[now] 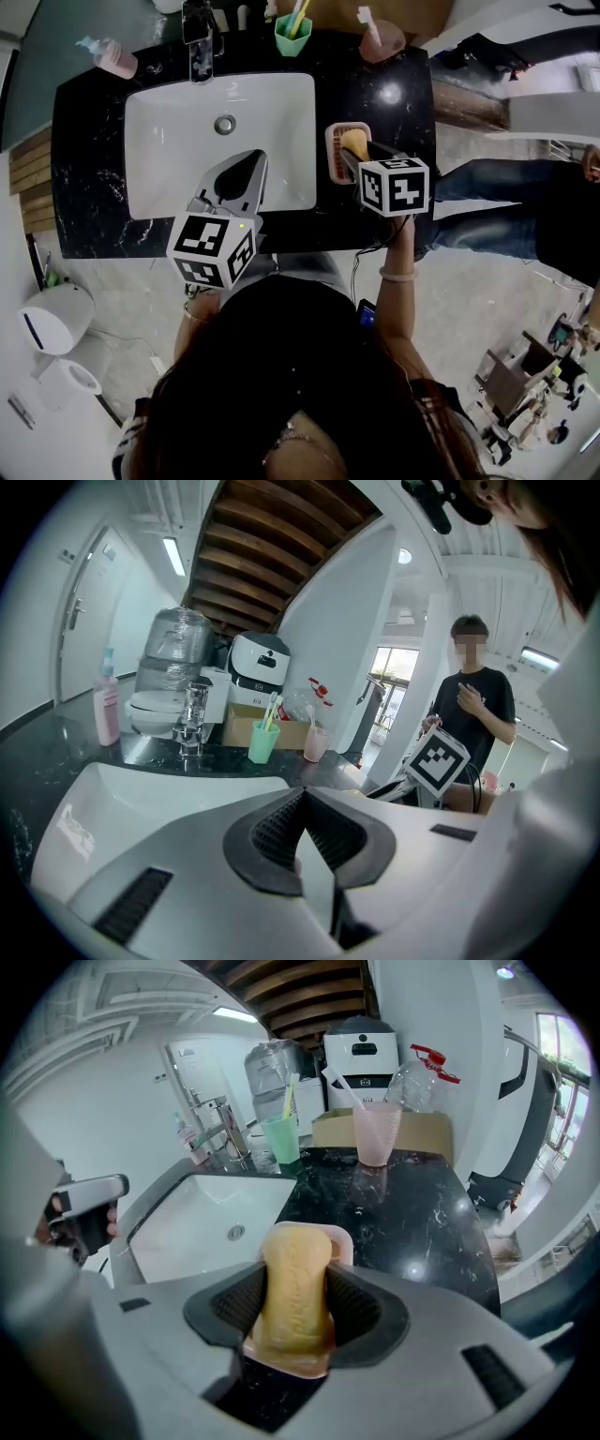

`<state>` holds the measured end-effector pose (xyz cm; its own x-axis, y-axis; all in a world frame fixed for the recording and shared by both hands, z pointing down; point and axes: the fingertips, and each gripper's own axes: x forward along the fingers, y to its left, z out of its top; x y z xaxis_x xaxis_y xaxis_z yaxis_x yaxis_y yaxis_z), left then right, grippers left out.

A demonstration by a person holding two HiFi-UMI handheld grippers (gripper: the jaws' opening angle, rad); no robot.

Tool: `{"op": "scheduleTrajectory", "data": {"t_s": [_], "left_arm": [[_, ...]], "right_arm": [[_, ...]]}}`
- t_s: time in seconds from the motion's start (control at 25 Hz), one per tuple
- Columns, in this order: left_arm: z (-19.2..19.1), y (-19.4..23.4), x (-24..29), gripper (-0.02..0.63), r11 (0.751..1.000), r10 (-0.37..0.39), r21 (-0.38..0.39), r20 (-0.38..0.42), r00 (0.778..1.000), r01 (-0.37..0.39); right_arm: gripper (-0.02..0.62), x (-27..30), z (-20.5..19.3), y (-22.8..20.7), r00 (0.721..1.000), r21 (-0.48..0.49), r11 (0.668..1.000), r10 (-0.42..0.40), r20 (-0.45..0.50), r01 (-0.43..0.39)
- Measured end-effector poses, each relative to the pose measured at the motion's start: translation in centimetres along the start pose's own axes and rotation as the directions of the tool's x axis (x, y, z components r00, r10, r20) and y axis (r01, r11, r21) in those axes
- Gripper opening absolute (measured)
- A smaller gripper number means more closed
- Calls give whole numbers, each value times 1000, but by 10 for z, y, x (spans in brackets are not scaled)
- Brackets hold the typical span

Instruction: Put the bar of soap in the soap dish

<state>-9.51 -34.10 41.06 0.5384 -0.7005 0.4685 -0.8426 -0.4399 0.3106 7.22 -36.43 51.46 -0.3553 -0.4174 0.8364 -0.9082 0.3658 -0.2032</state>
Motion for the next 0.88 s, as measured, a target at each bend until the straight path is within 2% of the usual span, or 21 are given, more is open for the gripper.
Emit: {"op": "scheduleTrajectory", "data": {"t_s": [0.88], "left_arm": [[0,7,2,3,1000,6,-14,-5,1000,-6]], "right_arm": [[204,9,0,7,1000,4,1000,14,-23,-14]]}}
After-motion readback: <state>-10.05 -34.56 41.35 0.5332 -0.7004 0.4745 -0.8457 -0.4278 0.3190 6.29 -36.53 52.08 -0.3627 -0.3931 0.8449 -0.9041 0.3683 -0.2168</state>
